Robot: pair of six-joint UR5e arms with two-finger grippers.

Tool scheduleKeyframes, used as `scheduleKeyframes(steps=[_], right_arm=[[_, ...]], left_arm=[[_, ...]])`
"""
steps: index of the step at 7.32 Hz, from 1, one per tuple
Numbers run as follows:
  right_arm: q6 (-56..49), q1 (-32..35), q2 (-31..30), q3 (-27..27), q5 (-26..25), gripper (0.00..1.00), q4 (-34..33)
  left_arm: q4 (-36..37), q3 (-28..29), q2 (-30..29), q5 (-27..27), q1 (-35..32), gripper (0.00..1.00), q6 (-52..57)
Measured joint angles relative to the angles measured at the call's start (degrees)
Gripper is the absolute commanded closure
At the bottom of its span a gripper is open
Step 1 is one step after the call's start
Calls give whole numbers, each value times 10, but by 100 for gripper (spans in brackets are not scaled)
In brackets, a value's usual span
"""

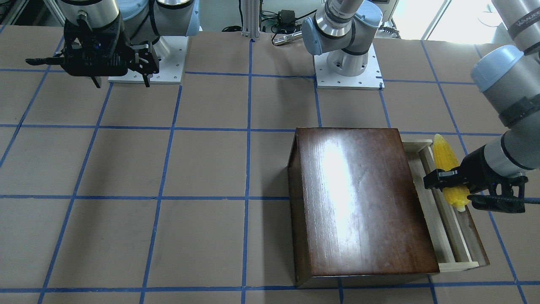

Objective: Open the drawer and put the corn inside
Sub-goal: 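Lift the corn and carry it with the left gripper over the open drawer, then lower the corn into the drawer and open the left gripper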

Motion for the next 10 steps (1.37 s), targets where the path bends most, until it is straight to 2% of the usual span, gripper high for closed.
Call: scheduleKeyframes(steps=[6, 8, 10], right_arm=[[0, 0, 0, 0, 0, 0, 0], [0, 0, 0, 0, 0, 0, 0], [0, 0, 0, 0, 0, 0, 0]], left_arm=[[-3, 7, 28, -10, -2, 0, -6], [-25, 10, 68, -9, -6, 0, -6], [-100, 9, 141, -9, -11, 0, -6]])
